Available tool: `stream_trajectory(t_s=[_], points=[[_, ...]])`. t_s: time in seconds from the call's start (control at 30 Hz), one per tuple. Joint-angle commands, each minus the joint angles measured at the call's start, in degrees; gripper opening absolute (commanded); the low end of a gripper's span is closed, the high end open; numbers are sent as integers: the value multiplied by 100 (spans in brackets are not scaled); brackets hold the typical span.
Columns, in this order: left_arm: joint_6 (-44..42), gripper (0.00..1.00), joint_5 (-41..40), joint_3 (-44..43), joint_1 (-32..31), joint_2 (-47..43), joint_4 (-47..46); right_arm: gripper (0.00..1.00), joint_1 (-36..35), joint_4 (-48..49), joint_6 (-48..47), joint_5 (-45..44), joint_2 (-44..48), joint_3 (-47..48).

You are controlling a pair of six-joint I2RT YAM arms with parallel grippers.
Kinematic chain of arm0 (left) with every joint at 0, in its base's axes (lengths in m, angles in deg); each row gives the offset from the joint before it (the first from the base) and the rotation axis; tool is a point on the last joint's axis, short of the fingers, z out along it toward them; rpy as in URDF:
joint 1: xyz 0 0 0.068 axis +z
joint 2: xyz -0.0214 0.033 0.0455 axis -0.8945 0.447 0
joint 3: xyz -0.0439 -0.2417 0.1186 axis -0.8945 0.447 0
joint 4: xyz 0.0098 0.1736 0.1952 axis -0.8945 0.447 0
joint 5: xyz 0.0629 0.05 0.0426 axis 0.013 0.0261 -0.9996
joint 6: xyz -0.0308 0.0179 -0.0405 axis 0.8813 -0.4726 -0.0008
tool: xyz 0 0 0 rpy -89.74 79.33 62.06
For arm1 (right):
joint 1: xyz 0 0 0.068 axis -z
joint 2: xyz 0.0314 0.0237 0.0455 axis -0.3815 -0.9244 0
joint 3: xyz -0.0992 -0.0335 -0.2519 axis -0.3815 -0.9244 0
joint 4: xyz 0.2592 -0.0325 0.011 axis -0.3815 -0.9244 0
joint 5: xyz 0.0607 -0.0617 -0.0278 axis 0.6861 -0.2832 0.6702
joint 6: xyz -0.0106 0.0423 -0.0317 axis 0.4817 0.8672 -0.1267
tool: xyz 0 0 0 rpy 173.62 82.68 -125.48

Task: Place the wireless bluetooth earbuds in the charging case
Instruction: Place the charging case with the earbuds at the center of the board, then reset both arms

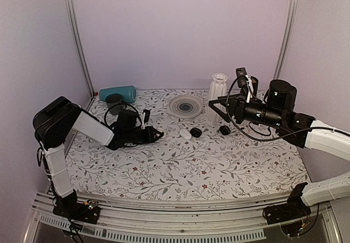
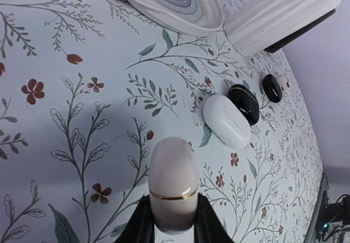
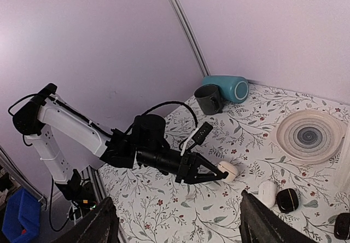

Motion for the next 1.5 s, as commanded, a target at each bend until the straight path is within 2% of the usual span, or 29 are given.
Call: stream_trajectory(t_s=[0.0,0.17,0.4,0.63,0.83,1.0,1.03,1.07,1.27,1.37,1.47], points=[[-31,19,48,-147,100,79,114,76,14,28,-17,-64,88,-80],[-105,35,-19,-195,119,129,246,76,14,11,-8,-44,54,-55],[-208,43,-91,-233,120,131,329,77,9,-31,-14,-34,-10,31],[-454,50,-431,-116,120,-251,374,77,8,-135,-75,-136,-74,136],[-775,62,-694,114,111,-829,257,84,9,-191,-94,-552,-81,137],[-944,85,-948,436,103,-1397,14,94,23,-209,-6,-1170,-92,46],[-979,94,-995,490,103,-1514,-7,95,19,-221,20,-1342,-80,15],[-1032,96,-1052,551,102,-1617,-26,97,22,-240,32,-1518,-71,-5],[-1325,96,-1442,795,76,-2405,160,99,30,-410,49,-2587,-106,-67],[-1510,96,-1460,943,65,-2871,250,99,45,-238,21,-3355,-127,-410],[-1618,96,-1505,1177,76,-3318,290,99,321,-177,-174,-3631,-164,-632]])
